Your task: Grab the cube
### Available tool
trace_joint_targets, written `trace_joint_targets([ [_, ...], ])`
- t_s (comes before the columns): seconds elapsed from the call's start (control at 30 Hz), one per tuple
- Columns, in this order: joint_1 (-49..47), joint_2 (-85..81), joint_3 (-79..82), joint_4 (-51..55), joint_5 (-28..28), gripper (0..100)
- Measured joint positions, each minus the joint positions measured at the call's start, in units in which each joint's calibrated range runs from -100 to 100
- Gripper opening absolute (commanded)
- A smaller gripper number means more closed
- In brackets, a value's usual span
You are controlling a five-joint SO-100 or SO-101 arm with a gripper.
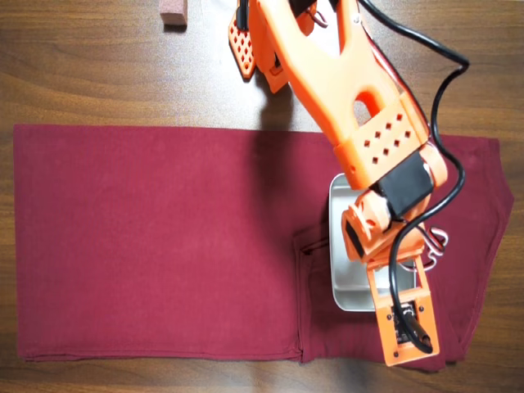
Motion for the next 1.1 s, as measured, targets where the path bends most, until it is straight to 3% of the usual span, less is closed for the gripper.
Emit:
trace_joint_targets([
  [0.1, 1.5, 1.0, 0.0, 0.0, 1.0, 31],
  [0.2, 2.2, 1.2, 0.0, 0.0, 1.3, 28],
  [0.23, 2.6, 1.2, -0.1, 0.8, 1.7, 13],
  [0.27, 3.1, 1.2, -0.4, 2.4, 2.3, 4],
  [0.37, 8.3, 0.2, 0.5, 2.7, 1.9, 0],
  [0.43, 14.1, -6.3, 7.0, -4.3, 3.5, 0],
  [0.57, 25.7, -22.0, 28.5, -30.1, 10.1, 0],
  [0.77, 37.9, -55.6, 64.3, -37.6, 13.1, 0],
  [0.87, 43.3, -70.3, 77.9, -36.2, 13.6, 0],
  [1.1, 42.8, -88.5, 87.4, -13.5, 11.9, 0],
])
